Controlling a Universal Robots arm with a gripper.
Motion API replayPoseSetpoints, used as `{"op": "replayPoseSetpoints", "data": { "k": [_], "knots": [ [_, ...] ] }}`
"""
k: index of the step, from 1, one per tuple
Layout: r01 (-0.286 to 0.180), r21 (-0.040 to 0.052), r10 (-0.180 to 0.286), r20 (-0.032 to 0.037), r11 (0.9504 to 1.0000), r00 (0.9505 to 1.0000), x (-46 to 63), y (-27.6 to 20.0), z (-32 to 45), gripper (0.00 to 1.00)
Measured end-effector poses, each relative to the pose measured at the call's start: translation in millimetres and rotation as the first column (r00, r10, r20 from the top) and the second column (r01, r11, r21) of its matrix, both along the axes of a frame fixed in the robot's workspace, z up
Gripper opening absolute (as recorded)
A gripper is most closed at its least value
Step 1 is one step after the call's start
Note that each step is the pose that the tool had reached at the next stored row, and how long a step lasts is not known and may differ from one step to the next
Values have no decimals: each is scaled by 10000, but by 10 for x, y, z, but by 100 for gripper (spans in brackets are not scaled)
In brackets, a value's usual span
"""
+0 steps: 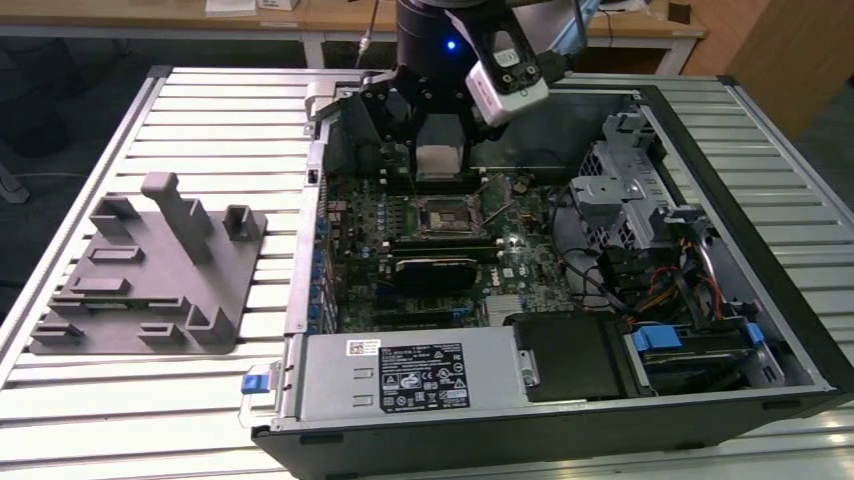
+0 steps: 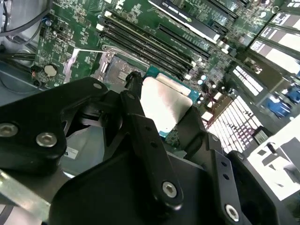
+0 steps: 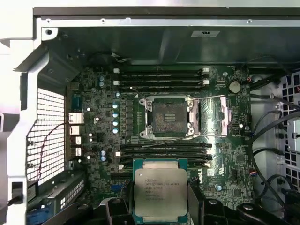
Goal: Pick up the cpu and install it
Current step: 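Pick up the cpu and move it towards the insertion slot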
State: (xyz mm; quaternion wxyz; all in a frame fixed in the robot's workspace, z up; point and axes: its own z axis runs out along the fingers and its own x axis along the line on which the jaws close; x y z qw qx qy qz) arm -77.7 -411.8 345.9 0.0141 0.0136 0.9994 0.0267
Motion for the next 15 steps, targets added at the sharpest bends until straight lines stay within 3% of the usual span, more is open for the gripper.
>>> {"op": "replayPoseSetpoints", "data": {
  "k": [7, 15],
  "knots": [
    [0, -1, 0, 0, 10000, 10000, 63, 20, -127, 55],
    [2, 0, -2, 0, 10000, 10000, 118, 85, -273, 55]
  ]
}}
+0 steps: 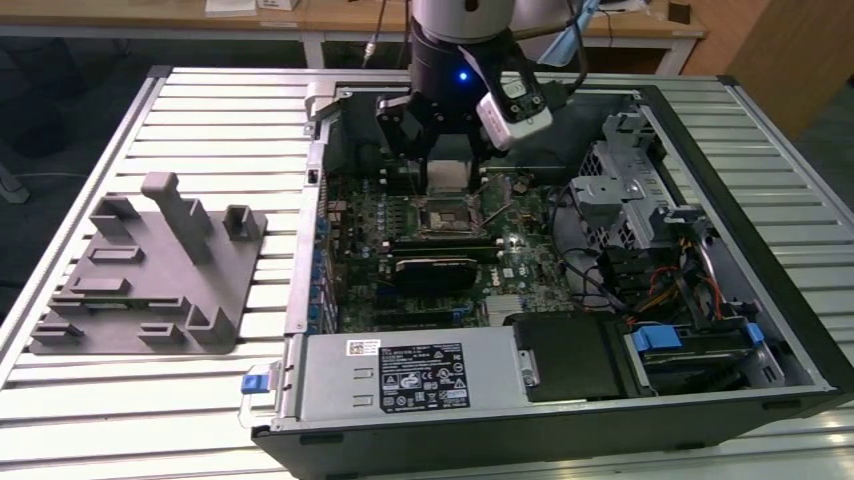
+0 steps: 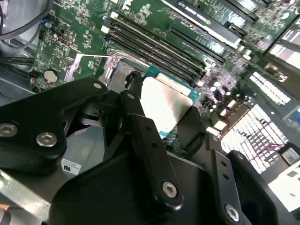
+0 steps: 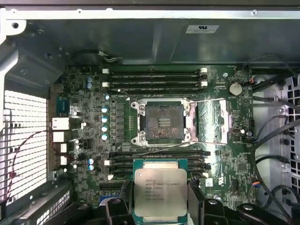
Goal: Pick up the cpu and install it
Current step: 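Pick up the cpu and move it towards the insertion slot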
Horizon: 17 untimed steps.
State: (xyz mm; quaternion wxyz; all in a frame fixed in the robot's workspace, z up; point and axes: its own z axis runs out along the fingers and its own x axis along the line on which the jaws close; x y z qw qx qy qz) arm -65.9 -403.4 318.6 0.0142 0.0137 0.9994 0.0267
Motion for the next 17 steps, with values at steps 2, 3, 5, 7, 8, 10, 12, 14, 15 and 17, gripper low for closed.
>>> {"op": "replayPoseSetpoints", "data": {
  "k": [2, 3, 5, 7, 8, 10, 12, 14, 15, 17],
  "knots": [
    [0, -1, 0, -1, 10000, 10000, 10, 15, -36, 55],
    [0, -1, 0, -1, 10000, 10000, 15, 24, -54, 55],
    [0, -2, 0, -1, 10000, 10000, 23, 45, -91, 55],
    [-1, -2, 1, -1, 10000, 10000, 34, 69, -127, 55],
    [0, -1, 0, 0, 10000, 10000, 39, 87, -145, 55],
    [0, -1, 0, 0, 10000, 10000, 48, 130, -181, 55],
    [0, -1, 0, 0, 10000, 10000, 61, 180, -219, 55],
    [0, -2, 0, -1, 10000, 10000, 74, 225, -254, 55],
    [0, -2, 0, -2, 10000, 10000, 80, 246, -272, 55],
    [0, 0, 0, -1, 10000, 10000, 89, 280, -309, 55]
  ]
}}
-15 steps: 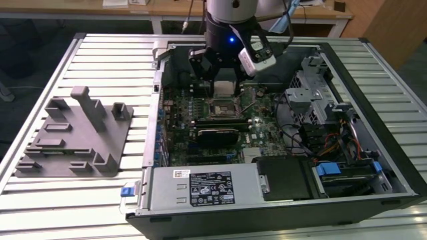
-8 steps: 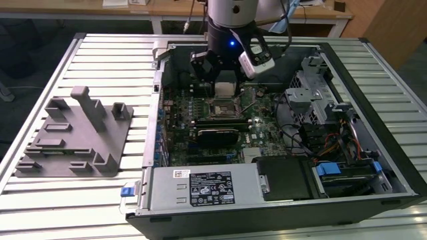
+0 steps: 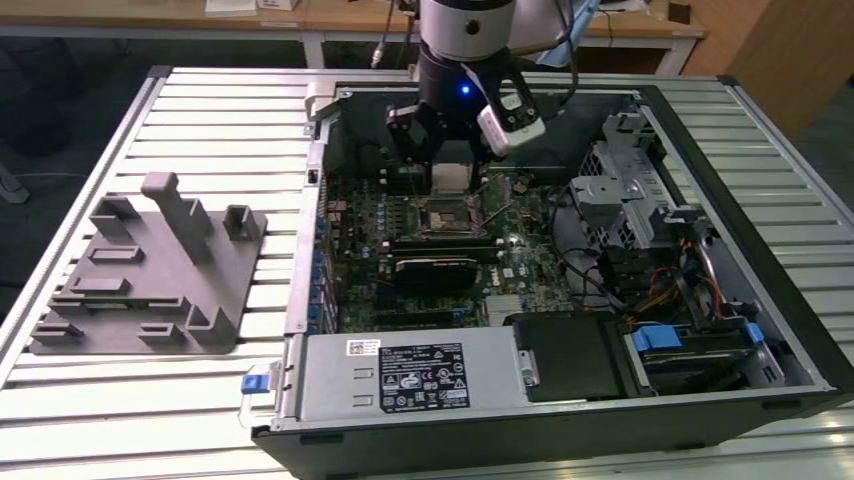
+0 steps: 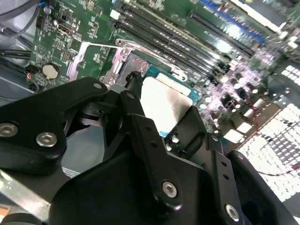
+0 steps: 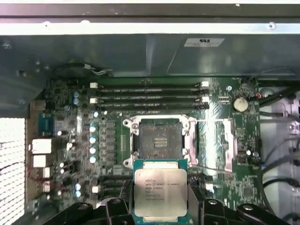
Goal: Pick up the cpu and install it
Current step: 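Pick up the cpu and move it towards the insertion slot, then place the cpu into insertion slot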
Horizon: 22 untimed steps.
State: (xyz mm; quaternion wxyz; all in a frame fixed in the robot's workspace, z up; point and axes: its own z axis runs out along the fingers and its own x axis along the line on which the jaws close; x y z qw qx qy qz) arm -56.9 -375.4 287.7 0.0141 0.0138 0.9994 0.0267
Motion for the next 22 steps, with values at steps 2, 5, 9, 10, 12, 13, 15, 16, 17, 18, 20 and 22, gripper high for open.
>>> {"op": "replayPoseSetpoints", "data": {
  "k": [2, 5, 9, 10, 12, 13, 15, 16, 17, 18, 20, 22],
  "knots": [
    [0, -1, 0, -1, 10000, 10000, 6, 28, -36, 55],
    [0, 2, 0, 1, 10000, 10000, 10, 61, -92, 55],
    [0, -2, 0, -1, 10000, 10000, 15, 103, -166, 55],
    [0, -2, 0, -1, 10000, 10000, 20, 115, -184, 55],
    [-2, -1, 2, -1, 10000, 10000, 32, 136, -220, 55],
    [-1, -2, 1, -1, 10000, 10000, 38, 144, -238, 55],
    [0, -4, 0, 0, 10000, 10000, 51, 158, -274, 55],
    [-1, -5, 1, 0, 10000, 10000, 56, 163, -290, 55],
    [-3, -5, 3, 0, 10000, 10000, 58, 167, -300, 55],
    [-5, -6, 5, -1, 10000, 10000, 58, 168, -303, 55],
    [-6, -7, 6, -1, 10000, 10000, 58, 168, -303, 55],
    [-6, -6, 6, -1, 10000, 10000, 58, 168, -307, 55]
  ]
}}
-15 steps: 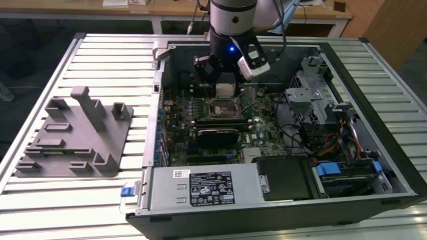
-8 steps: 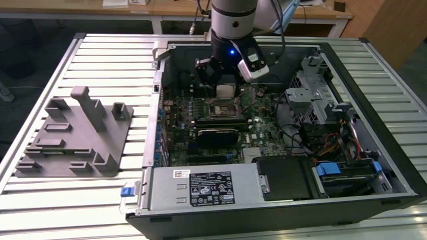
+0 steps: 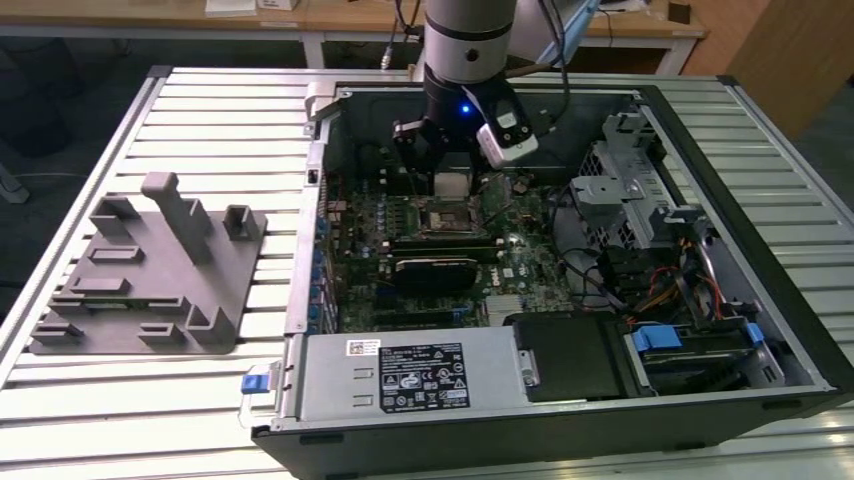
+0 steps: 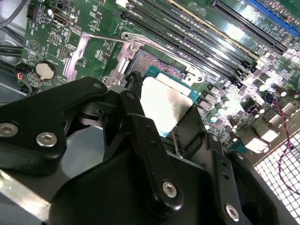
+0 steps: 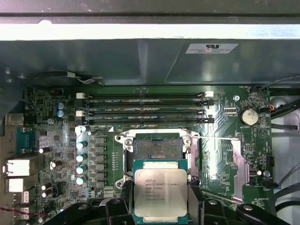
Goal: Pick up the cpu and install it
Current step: 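Place the cpu into insertion slot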
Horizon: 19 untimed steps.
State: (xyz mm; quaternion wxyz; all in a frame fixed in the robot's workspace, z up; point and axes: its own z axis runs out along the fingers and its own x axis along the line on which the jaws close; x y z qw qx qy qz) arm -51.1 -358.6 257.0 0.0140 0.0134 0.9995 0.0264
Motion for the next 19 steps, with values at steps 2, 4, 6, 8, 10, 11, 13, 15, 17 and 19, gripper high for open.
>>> {"op": "replayPoseSetpoints", "data": {
  "k": [2, 4, 6, 8, 10, 11, 13, 15, 17, 19],
  "knots": [
    [0, 0, 0, 0, 10000, 10000, 0, 0, 0, 55],
    [0, 1, 0, 0, 10000, 10000, 0, 0, -1, 55],
    [0, 1, 0, 1, 10000, 10000, 0, 0, -1, 55],
    [0, 0, 0, 0, 10000, 10000, 0, 0, -2, 55],
    [1, 1, -1, 0, 10000, 10000, 0, 0, -2, 55],
    [22, 0, -22, 0, 10000, 10000, 0, 0, -2, 55],
    [217, 1, -217, 1, 9998, 9998, 0, 0, -2, 55],
    [521, 2, -521, 1, 9986, 9986, 0, 0, -3, 55],
    [863, 1, -863, 1, 9963, 9963, 0, 0, -2, 55],
    [1217, 1, -1217, 1, 9926, 9926, 0, 0, -2, 55]
  ]
}}
